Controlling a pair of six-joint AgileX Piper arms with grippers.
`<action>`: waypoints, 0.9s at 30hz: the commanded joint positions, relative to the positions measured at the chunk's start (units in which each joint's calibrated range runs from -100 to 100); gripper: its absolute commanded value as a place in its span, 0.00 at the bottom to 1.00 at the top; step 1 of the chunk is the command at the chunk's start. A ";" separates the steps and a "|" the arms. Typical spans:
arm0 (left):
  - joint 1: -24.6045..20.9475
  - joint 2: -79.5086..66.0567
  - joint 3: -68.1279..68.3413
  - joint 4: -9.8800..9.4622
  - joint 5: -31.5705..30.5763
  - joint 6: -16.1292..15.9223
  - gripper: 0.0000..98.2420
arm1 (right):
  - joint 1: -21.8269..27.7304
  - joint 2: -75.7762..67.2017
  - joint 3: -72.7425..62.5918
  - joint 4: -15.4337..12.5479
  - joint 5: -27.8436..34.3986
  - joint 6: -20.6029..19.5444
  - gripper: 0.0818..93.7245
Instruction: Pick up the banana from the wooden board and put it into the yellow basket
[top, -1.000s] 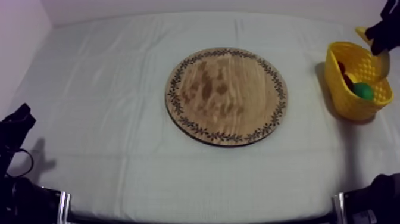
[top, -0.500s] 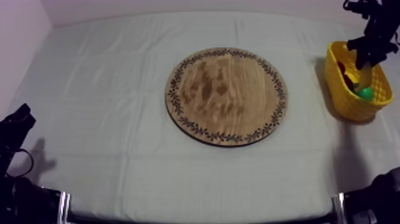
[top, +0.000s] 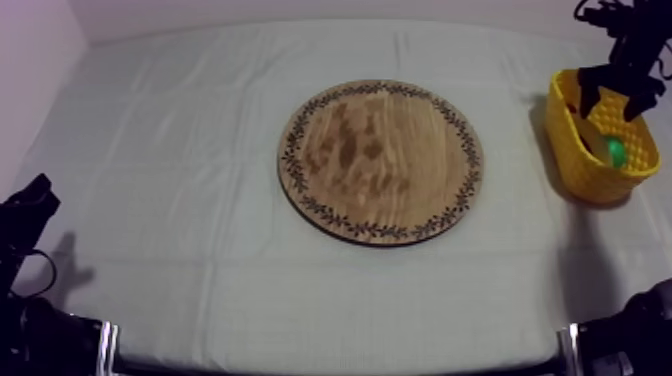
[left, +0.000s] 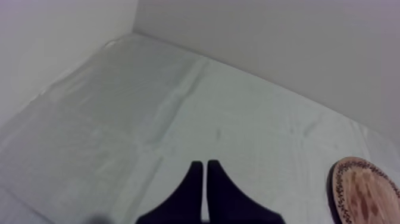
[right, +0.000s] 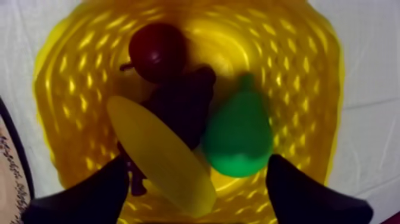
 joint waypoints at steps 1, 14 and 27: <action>-0.02 0.02 0.03 -0.01 -0.01 0.01 0.00 | 0.12 -1.14 0.01 -0.54 -0.52 0.28 0.85; -0.02 0.02 0.03 -0.01 -0.01 0.01 0.00 | 2.97 -16.60 9.16 -3.59 -12.33 2.10 0.67; -0.02 0.02 0.03 -0.01 -0.01 0.01 0.00 | 4.83 -35.36 27.89 -4.89 -28.84 4.02 0.33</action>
